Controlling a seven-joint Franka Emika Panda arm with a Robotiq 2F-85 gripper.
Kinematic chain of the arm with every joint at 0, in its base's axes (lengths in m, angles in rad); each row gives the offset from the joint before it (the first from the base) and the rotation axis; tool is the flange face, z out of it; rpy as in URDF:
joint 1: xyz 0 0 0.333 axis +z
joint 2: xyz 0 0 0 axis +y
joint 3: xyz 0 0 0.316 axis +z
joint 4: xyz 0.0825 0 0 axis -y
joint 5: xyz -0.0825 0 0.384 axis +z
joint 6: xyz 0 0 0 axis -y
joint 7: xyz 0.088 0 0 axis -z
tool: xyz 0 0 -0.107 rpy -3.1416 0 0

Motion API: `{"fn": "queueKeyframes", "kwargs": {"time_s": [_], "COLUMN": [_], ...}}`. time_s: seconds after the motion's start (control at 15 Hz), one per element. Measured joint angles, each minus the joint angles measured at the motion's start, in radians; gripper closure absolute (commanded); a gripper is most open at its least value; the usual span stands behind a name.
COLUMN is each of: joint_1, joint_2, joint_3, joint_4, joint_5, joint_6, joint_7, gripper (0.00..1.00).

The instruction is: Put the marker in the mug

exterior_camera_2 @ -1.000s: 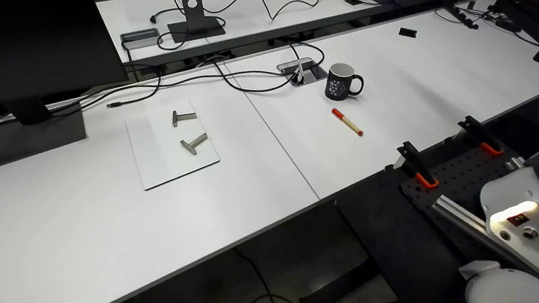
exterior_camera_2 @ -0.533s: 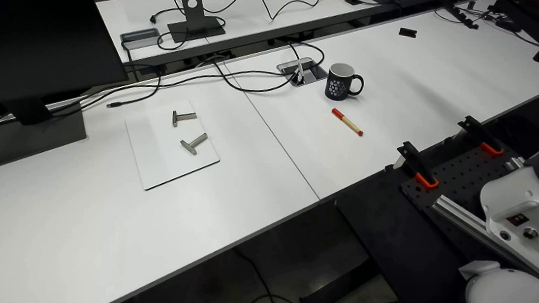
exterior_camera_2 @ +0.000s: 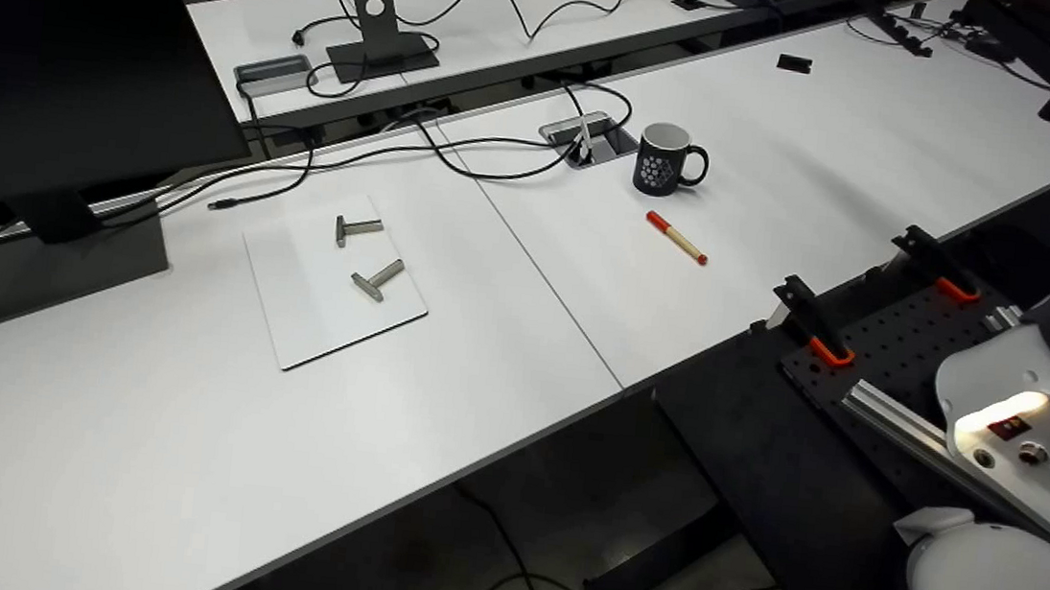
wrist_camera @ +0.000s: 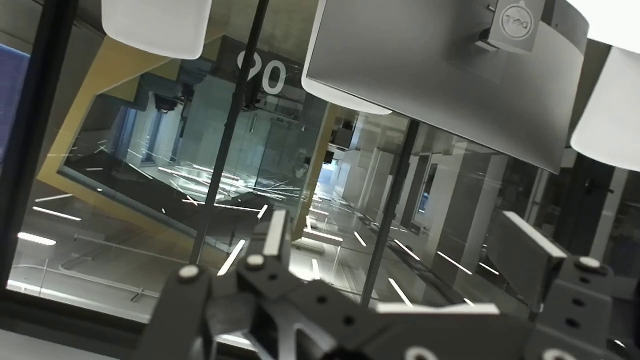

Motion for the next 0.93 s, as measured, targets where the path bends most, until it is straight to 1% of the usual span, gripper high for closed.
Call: {"fn": "queueKeyframes", "kwargs": {"time_s": [0.27, 0.67, 0.93], "joint_1": [0.000, -0.011, -0.012], "joint_2": [0.013, 0.009, 0.009], "joint_3": [0.028, 0.079, 0.082], "joint_4": [-0.032, -0.058, -0.066], "joint_5": [0.035, 0.024, 0.024], "joint_6": [0.000, -0.001, 0.000], "joint_7": [0.047, 0.070, 0.070], "gripper": [0.00, 0.00, 0.00]}}
